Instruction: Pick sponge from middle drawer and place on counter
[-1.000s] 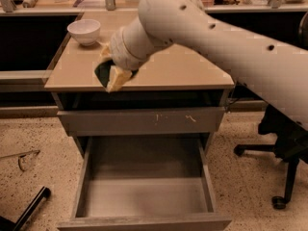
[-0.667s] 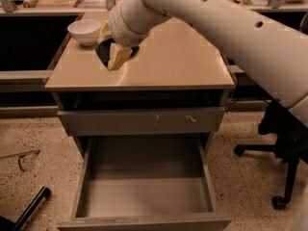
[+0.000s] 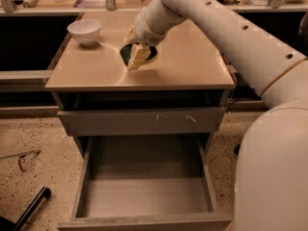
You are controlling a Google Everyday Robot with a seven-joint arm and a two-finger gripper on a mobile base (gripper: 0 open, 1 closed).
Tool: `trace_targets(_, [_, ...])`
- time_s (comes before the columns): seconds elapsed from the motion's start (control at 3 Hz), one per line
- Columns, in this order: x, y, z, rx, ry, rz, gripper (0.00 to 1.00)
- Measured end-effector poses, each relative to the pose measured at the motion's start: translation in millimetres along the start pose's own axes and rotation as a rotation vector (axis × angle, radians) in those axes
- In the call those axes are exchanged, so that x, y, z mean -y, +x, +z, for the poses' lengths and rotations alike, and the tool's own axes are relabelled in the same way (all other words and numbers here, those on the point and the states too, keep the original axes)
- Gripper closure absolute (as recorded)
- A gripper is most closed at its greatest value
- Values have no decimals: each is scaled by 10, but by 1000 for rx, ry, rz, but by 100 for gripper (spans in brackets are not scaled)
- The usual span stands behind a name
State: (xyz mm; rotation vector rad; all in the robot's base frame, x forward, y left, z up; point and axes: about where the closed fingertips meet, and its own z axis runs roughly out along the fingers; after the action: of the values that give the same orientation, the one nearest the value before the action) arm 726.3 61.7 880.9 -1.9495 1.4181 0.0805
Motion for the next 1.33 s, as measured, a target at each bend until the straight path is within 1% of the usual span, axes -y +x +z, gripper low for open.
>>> trace_targets(0.33, [-33,319,293,41,-41,81,100])
trace_targets(0.67, [-38,355,352,47,-45,89,81])
trace_targets(1.33, [-38,355,353,47,-46,89,35])
